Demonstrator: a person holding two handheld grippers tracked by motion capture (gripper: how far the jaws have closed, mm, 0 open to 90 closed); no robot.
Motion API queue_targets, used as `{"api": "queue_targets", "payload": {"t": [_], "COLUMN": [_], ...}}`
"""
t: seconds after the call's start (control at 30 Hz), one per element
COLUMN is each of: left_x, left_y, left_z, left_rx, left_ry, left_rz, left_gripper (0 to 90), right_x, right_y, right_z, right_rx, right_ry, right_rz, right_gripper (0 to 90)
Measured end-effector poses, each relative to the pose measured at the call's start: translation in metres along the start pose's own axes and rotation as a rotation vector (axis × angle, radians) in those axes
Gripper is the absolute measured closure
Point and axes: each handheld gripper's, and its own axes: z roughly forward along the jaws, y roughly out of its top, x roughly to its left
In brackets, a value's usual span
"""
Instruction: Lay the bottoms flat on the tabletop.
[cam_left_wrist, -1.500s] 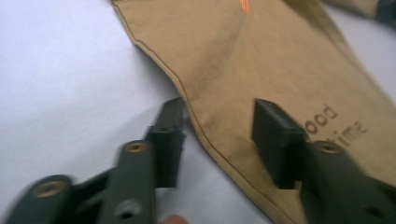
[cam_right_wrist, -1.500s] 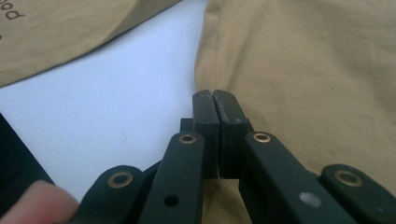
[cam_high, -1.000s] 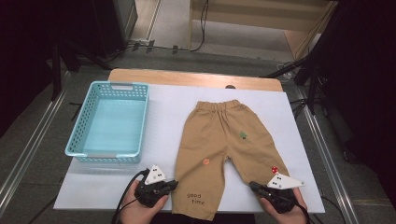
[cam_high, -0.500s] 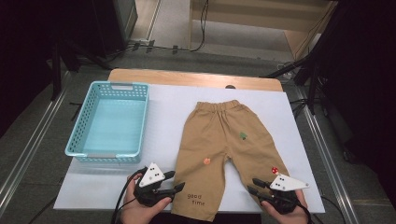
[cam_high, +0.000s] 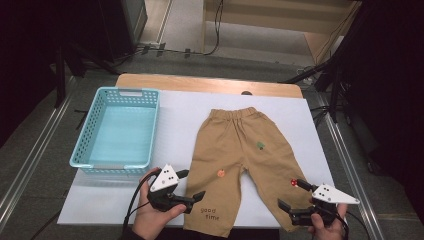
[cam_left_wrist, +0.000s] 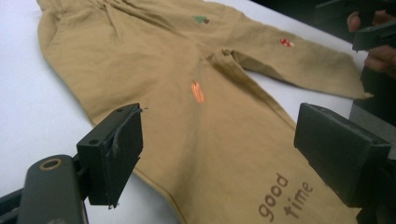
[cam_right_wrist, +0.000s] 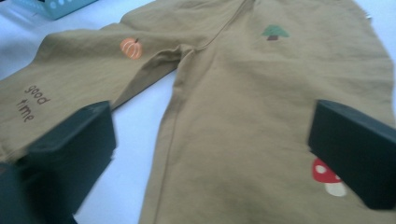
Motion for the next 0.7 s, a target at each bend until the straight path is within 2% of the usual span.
{"api": "queue_targets", "payload": {"t": [0.17,0.27,0.33,0.37,0.57,0.63,0.7], "left_x": [0.004,0.008,0.01,0.013,0.019,0.021,0.025], "left_y": [0.012,0.02,0.025,0.028,0.041,0.045,0.049], "left_z": [0.002,0.003,0.004,0.004,0.005,0.008,0.011], "left_rx": [-0.019,-0.031,-0.04,-0.05,-0.083,-0.079,-0.08], "left_ry": [-0.011,-0.015,-0.016,-0.043,-0.038,-0.033,-0.045], "left_rz": [0.006,0.017,0.015,0.012,0.021,0.015,-0.002], "left_gripper": [10.3,8.1,1.2,0.0,0.0,0.0,0.0], "right_x": [-0.006,-0.006,-0.006,-0.006,-0.007,-0.007,-0.008], "right_y": [-0.001,-0.001,-0.001,-0.001,-0.003,-0.003,-0.004], "right_z": [-0.005,-0.005,-0.006,-0.006,-0.008,-0.009,-0.009], "right_rx": [-0.029,-0.036,-0.039,-0.039,-0.053,-0.059,-0.064], "right_ry": [-0.006,-0.015,-0.023,-0.024,-0.044,-0.051,-0.042], "right_rz": [0.039,0.034,0.029,0.029,0.029,0.024,0.021], "right_gripper": [0.0,0.0,0.0,0.0,0.0,0.0,0.0]}}
